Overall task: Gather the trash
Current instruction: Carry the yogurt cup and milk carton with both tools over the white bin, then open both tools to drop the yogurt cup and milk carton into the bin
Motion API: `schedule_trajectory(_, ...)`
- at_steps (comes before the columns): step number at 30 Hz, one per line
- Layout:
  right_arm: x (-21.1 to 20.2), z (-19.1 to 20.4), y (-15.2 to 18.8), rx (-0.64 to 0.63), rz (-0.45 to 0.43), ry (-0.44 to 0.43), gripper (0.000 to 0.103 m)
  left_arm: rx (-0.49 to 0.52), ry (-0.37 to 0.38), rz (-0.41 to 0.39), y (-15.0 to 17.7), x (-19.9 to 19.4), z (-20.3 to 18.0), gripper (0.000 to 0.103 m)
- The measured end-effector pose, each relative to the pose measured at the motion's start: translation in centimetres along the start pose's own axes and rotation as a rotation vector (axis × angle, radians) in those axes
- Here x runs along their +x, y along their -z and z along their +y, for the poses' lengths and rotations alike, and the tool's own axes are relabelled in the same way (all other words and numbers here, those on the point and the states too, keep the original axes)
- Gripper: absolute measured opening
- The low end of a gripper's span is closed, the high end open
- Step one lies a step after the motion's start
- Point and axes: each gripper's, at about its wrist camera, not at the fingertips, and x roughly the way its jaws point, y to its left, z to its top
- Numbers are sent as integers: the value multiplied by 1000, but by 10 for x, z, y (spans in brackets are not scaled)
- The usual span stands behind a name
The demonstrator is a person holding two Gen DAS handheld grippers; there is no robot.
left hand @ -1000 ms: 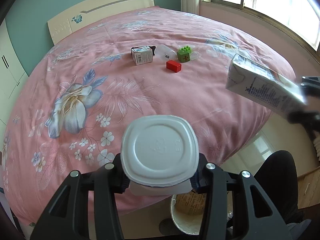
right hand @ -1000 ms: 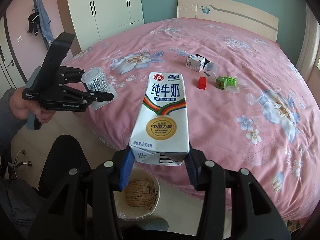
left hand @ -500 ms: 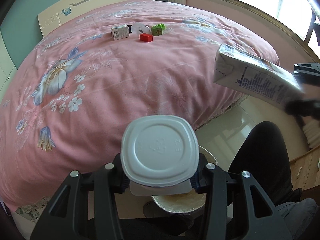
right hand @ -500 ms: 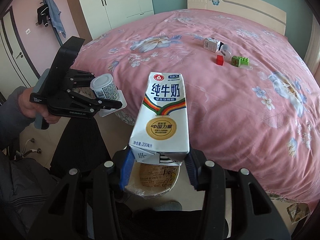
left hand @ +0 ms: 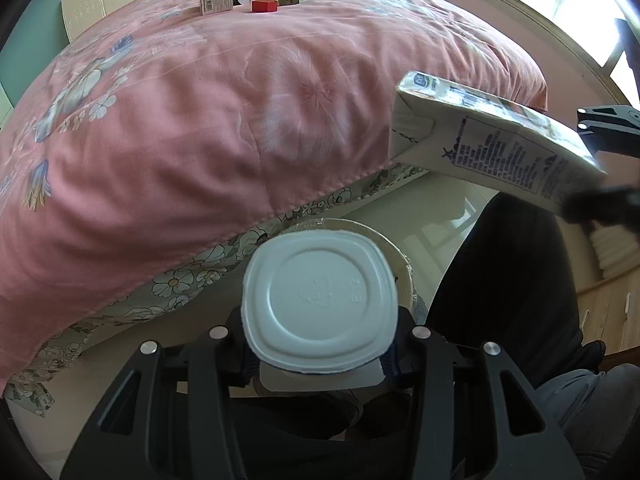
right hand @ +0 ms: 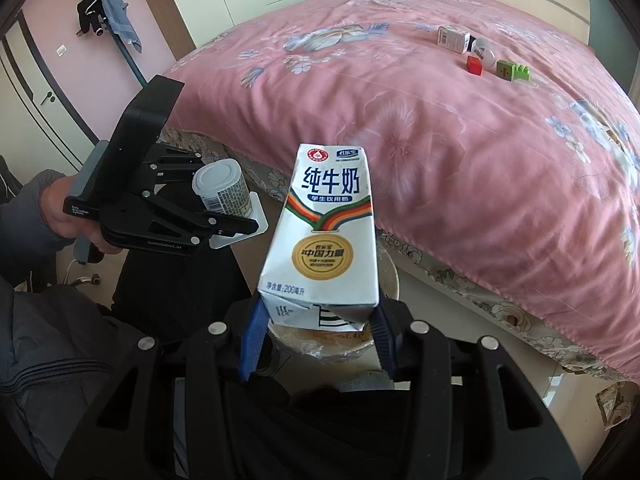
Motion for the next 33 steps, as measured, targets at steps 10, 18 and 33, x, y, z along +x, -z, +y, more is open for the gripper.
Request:
schedule_trajectory(10, 81, -9, 17, 40, 149, -66, 47, -52, 46, 133, 26, 64, -2, 49)
schedule_trajectory(18, 137, -17, 18, 54, 235, -103, 47, -87, 78, 235, 37, 114, 2, 49)
schedule_trajectory(33, 190, -31, 18, 85, 314, -134, 47, -111, 107, 326, 38, 171, 5, 49)
